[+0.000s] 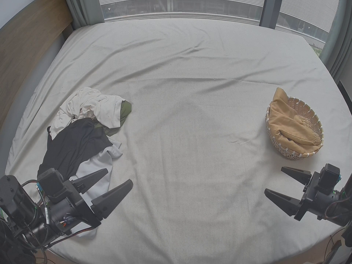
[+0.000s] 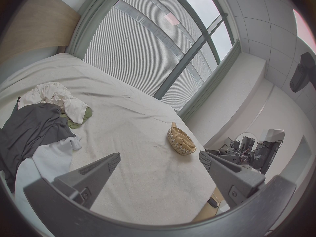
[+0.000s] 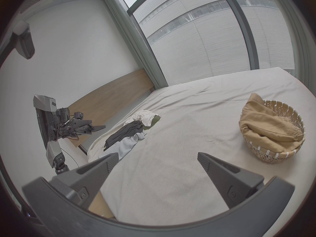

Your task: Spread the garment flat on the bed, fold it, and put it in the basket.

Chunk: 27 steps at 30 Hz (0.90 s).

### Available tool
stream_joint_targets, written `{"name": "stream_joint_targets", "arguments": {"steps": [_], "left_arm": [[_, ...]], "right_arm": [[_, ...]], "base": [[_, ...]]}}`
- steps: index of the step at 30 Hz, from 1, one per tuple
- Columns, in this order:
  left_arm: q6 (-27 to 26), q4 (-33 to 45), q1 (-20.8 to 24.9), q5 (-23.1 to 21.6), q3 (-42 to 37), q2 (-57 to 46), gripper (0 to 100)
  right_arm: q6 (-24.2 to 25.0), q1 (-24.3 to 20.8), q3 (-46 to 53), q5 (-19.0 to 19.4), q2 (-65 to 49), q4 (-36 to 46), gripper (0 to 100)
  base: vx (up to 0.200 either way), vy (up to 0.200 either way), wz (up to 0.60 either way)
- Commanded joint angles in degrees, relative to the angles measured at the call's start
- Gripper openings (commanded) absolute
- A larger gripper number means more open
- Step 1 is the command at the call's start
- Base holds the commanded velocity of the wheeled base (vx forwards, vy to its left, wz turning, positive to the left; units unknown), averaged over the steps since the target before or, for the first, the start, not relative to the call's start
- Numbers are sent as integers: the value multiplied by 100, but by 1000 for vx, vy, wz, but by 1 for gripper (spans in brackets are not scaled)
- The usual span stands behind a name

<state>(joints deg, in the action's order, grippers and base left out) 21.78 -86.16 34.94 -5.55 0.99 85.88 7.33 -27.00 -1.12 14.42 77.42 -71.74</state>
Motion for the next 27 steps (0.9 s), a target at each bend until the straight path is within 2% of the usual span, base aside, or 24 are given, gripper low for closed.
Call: {"name": "stream_joint_targets", "arguments": {"steps": [1,9,11,12,15,20,27], "left_arm": [[19,223,523,440,-99,-546,100],[63,926,452,537,-99,-1416,100],[63,926,452,537,-99,-1416,100],[63,1357,285,528,-99,-1786,100],[63,1981,127,484,-99,-2339,100],[63,2385,13,484,-99,-2691,100],[63,3360,-514,458,-99,-3640,100]], "right_arm": [[6,11,112,-10,-904,389,100],[23,151,112,-10,-1950,1206,100],[23,151,112,-10,-1950,1206,100],[23,283,112,-1,-2205,1452,100],[23,415,103,-1,-2478,1602,100],[32,512,95,-1,-2548,1602,100],[32,1022,112,8,-2952,1786,100]], "base": [[0,0,0],[0,0,0],[0,0,0],[0,0,0],[0,0,0],[0,0,0],[0,0,0]]}}
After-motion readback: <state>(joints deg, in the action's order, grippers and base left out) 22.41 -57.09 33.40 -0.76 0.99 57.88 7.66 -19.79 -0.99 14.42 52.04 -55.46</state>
